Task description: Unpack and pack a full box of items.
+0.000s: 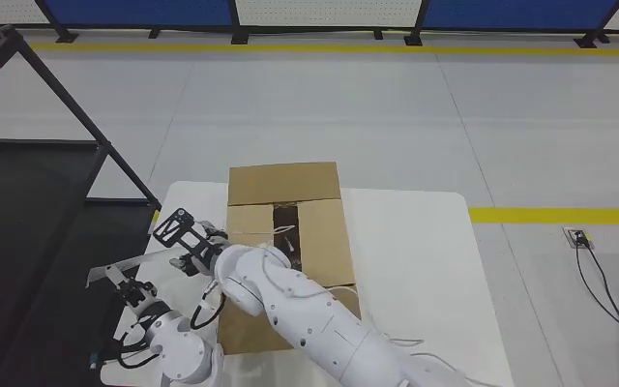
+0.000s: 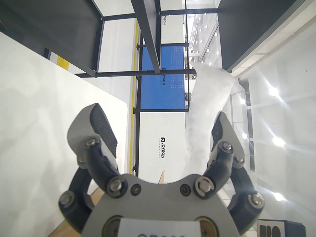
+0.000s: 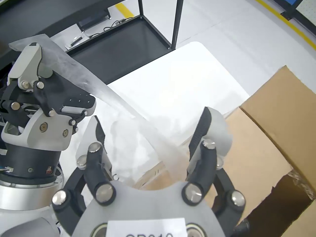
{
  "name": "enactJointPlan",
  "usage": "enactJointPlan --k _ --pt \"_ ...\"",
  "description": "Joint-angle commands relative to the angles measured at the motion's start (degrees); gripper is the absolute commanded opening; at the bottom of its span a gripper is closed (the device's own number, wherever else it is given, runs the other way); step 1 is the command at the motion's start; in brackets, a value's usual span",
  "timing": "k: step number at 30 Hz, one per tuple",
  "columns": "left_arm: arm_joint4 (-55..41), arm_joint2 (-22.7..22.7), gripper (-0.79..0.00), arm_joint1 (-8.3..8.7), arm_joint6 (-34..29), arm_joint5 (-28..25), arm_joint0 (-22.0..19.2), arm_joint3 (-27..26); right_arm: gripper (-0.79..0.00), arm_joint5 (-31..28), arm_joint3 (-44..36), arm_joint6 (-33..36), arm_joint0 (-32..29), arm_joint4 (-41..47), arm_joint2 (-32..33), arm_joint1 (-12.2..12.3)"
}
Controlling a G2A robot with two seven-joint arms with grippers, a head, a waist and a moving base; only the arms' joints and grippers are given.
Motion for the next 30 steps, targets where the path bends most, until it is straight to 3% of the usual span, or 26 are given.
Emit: enactJointPlan --k 1,8,12,28,29,30 --pt "-0.1 0.0 0.0 -0.05 -0.1 0.1 0.0 -0.1 -0.523 0.6 0.2 0.4 0.0 -0.9 -0.2 -0.3" --pt "-0.2 0.2 0.0 -0.23 -0.3 0.2 0.3 -0.6 -0.631 2.3 0.6 0.3 -0.4 -3.2 -0.6 -1.4" --pt "-0.1 0.2 0.0 -0.31 -0.3 0.2 0.4 -0.7 -0.785 1.9 1.0 0.1 -0.4 -3.7 -0.1 -1.7" --pt "-1.2 -2.6 0.0 -0.34 0.0 0.5 -0.3 -0.4 -0.785 0.8 3.4 0.7 0.2 -4.1 2.2 -2.8" --pt "-1.2 -2.6 0.0 -0.35 -0.1 0.5 -0.3 -0.4 -0.745 0.7 3.4 0.8 0.2 -4.2 2.3 -2.8" --pt "-1.2 -2.7 0.0 -0.37 0.0 0.5 -0.3 -0.4 -0.785 0.8 3.4 0.9 0.2 -4.3 2.4 -2.9"
